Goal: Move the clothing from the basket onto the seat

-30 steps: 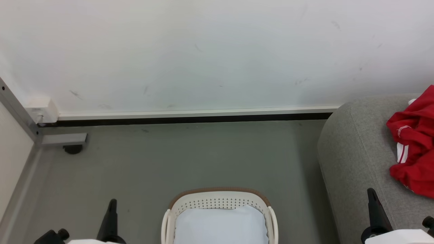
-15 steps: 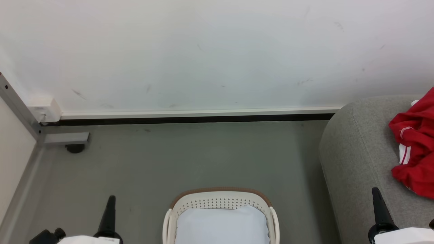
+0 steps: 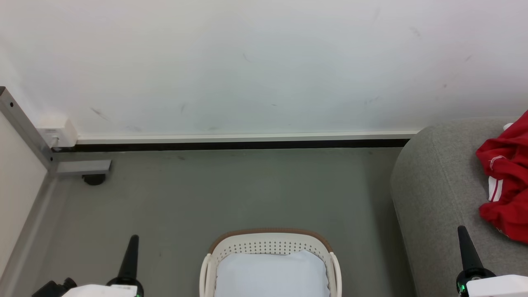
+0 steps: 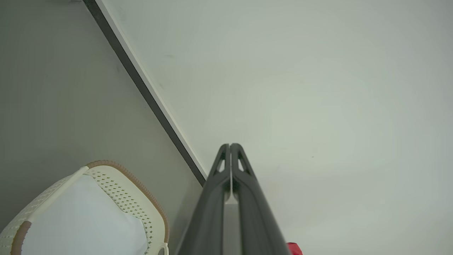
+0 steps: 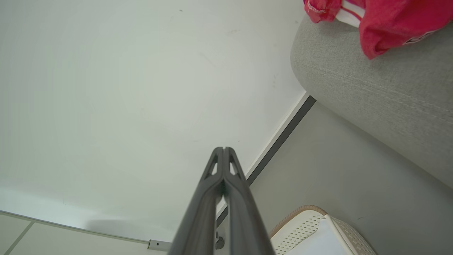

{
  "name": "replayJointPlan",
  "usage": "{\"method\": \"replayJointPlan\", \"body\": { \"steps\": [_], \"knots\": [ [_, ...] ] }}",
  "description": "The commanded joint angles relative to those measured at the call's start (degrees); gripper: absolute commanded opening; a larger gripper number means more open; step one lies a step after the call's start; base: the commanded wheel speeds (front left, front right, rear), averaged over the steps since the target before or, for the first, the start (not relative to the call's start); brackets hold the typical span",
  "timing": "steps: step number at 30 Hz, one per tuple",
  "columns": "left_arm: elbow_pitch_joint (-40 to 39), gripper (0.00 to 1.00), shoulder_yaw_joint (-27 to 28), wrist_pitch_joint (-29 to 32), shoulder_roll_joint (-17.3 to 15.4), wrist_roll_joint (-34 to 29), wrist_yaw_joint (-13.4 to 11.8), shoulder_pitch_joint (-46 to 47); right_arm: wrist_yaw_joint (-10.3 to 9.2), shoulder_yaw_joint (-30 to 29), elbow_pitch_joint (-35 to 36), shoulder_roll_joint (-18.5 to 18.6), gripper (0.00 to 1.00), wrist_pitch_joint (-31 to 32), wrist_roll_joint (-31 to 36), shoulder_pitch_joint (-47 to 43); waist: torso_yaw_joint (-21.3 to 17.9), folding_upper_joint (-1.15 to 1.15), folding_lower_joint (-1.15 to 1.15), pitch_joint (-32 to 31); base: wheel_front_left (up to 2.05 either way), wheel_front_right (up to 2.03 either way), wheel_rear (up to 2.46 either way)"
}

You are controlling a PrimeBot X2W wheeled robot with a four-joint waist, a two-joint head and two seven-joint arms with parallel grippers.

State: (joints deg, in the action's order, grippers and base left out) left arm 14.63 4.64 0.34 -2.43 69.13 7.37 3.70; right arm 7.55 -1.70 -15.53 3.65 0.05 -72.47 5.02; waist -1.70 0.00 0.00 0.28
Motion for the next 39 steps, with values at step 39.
{"method": "replayJointPlan", "body": {
  "steps": [39],
  "knots": [
    [-0.7,0.00,1.7,5.2,-0.6,19.2,0.2,2.5,-0.11,-4.0,1.5,-0.5,0.00,5.3,-16.7,1.4,1.3,0.00,0.00,-0.1,0.00,0.00,0.00]
  ]
}}
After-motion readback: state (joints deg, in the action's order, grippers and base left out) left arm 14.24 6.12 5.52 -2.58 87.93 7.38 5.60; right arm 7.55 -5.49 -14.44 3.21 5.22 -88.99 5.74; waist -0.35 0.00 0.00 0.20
